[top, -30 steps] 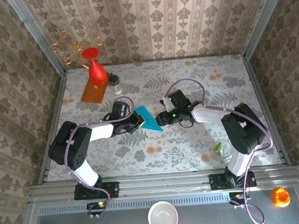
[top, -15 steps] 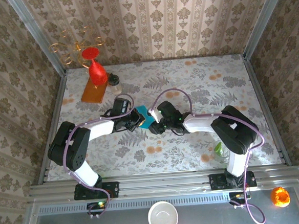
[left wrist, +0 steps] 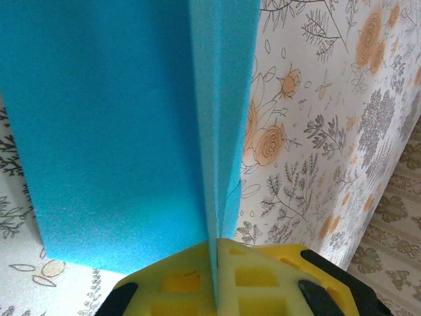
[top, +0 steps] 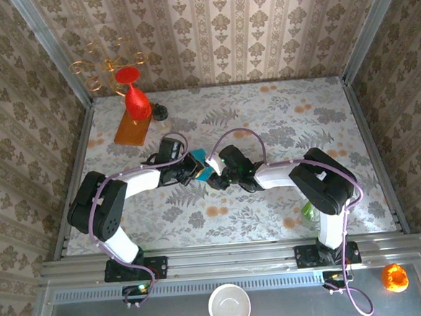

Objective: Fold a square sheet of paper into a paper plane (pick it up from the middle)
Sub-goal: Fourth fold the wing at the center of the table.

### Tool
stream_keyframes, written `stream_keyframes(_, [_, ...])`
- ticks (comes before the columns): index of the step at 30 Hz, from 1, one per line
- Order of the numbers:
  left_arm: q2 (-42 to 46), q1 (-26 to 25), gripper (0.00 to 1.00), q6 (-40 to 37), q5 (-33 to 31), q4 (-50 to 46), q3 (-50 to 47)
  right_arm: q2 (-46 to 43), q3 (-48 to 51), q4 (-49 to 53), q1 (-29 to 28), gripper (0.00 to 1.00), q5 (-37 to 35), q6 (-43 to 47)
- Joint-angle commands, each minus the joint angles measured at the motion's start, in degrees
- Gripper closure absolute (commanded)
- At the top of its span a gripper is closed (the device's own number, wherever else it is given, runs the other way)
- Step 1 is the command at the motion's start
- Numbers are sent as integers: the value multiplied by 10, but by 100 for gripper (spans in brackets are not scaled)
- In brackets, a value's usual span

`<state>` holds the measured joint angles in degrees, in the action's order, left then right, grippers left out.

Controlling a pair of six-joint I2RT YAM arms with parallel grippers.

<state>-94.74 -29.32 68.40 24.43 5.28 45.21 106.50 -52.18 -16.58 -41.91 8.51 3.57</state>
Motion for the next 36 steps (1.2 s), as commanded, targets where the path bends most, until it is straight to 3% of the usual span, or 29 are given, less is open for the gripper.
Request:
stream_keyframes(1, [10,-3,96,12,-1,-15,12,11,15,-28,-5,60,-25,21])
stream_keyframes(7, [10,-3,96,14,-1,-17,14,11,38,-59,-7,56,-46,27])
stream_keyframes(17, [14,-3,91,5,-2,-29,19,10,48,-81,-8,63,-54,36])
stream_keyframes(30, [25,0,77,1,-9,-37,12,14,52,-75,-7,77,-33,34])
stream_keyframes(36, [61,12,65,-13,-28,-55,3,15,50,-65,-7,80,-10,24])
